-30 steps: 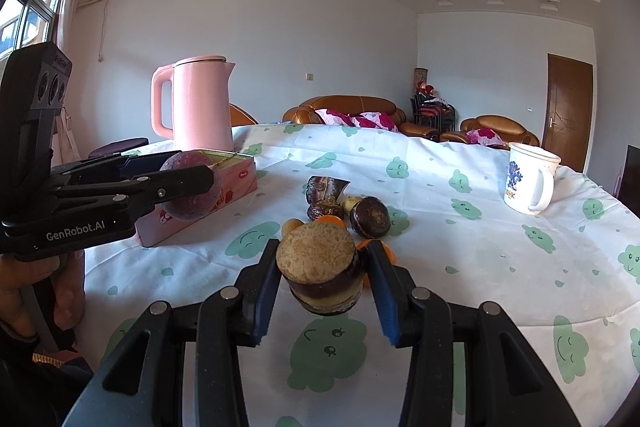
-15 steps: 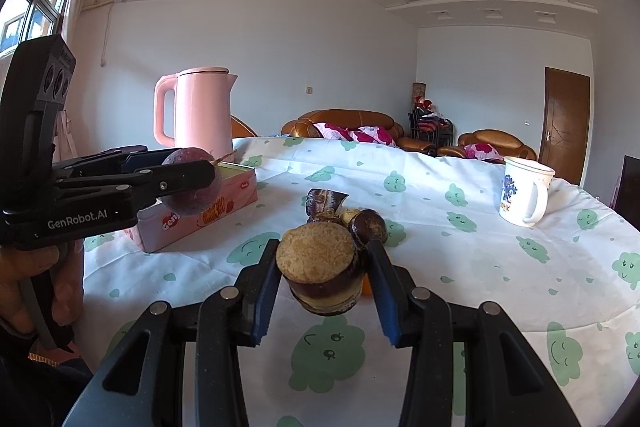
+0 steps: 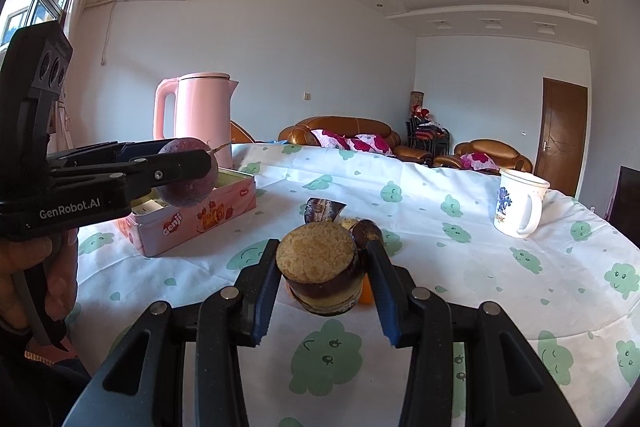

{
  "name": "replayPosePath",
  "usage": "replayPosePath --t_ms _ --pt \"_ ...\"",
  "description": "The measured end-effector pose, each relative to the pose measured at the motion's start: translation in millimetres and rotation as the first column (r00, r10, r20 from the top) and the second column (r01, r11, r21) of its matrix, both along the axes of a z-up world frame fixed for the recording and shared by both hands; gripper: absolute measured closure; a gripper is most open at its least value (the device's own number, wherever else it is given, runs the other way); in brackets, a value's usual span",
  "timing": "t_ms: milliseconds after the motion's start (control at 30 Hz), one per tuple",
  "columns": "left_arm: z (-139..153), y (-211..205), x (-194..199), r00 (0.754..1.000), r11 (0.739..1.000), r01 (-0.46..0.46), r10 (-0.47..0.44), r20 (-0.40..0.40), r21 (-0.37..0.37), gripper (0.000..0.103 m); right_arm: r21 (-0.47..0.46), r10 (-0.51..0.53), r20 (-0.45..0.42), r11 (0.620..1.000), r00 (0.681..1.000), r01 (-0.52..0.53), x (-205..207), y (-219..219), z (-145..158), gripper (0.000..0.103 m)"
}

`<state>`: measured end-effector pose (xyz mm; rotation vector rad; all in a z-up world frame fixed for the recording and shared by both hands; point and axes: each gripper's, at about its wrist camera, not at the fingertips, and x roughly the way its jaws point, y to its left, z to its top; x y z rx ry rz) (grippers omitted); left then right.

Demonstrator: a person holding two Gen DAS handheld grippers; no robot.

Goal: Organize fruits
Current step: 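Lift both held items and carry them toward the pink tin box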

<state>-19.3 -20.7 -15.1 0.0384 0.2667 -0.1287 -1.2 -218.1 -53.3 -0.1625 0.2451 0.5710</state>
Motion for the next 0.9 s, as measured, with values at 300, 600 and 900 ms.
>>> replayPosePath --t_ms 300,600,900 --pt "3.2 -2.2 -2.2 1.0 1.0 0.019 -0.019 0.004 0.005 0.052 0.0 0.004 0.012 1.0 1.0 -0.004 -1.6 0.4 4.8 0.058" --pt "9.6 1.8 -5.1 1.0 1.0 0.006 -0.006 0.014 0.002 0.052 -0.004 0.027 0.03 1.0 0.999 -0.027 1.5 4.3 22.3 0.058" --pt "18.3 16.7 -3.7 0.999 0.999 -0.032 0.032 0.017 -0.005 0.052 0.008 0.075 0.036 0.997 0.997 -0.075 11.3 16.8 43.1 0.058"
